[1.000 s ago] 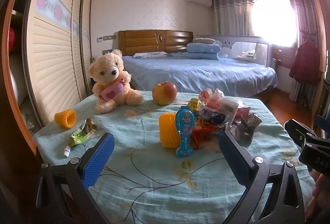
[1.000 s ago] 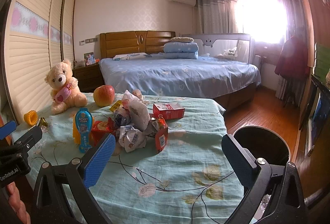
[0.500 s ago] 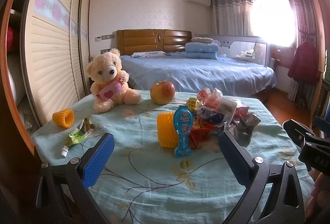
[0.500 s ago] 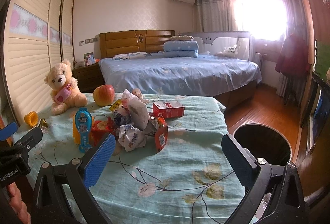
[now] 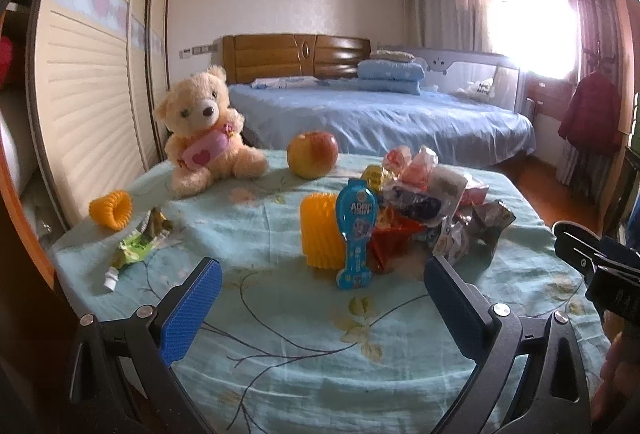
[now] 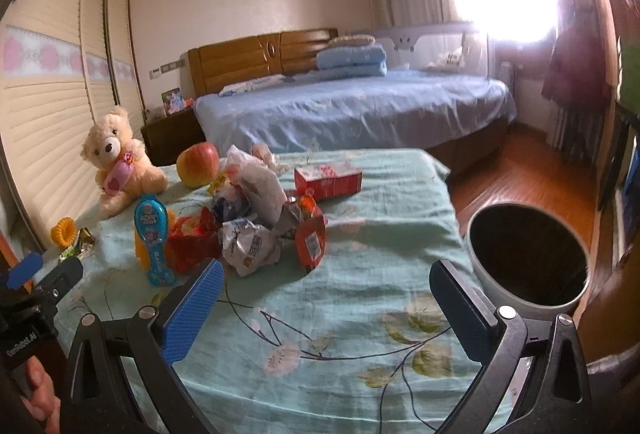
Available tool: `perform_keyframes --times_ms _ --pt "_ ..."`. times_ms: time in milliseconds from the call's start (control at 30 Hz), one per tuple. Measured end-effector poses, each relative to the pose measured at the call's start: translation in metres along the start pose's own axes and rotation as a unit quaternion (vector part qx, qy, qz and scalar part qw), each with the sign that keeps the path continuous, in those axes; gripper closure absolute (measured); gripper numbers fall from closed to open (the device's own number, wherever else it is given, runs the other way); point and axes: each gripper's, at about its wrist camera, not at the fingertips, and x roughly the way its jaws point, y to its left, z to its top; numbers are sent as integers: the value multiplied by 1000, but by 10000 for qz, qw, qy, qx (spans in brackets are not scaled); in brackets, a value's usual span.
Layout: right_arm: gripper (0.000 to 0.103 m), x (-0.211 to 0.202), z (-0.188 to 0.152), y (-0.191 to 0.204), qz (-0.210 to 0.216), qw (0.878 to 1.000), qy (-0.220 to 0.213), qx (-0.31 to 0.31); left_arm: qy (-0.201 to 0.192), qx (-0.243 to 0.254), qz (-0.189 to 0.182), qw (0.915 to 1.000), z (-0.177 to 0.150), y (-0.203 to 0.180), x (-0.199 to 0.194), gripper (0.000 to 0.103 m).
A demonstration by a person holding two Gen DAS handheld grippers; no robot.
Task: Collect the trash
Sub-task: 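Grasp the red-and-blue snack wrapper with the right gripper while the left grasps the blue toothbrush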
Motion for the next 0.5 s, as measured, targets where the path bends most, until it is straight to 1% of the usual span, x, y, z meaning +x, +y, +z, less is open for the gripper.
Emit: perform_keyframes --times_ms 167,233,300,367,433,500 --pt "1 20 0 -10 231 9990 324 187 285 -22 -66 9996 1 1 20 9" --pt "1 29 -1 -11 332 9981 458 245 442 -45 -102 9990 2 1 32 14" --pt "2 39 -1 -11 406 9970 601 281 578 -43 -118 9982 4 1 45 17" --pt "6 48 1 -13 450 9959 720 311 664 -56 -131 9977 8 2 54 20" --pt "13 57 3 -13 521 9946 827 343 744 -81 -163 9971 11 3 65 27" --pt "18 67 6 -13 575 9934 926 359 821 -99 -197 9964 13 2 77 30"
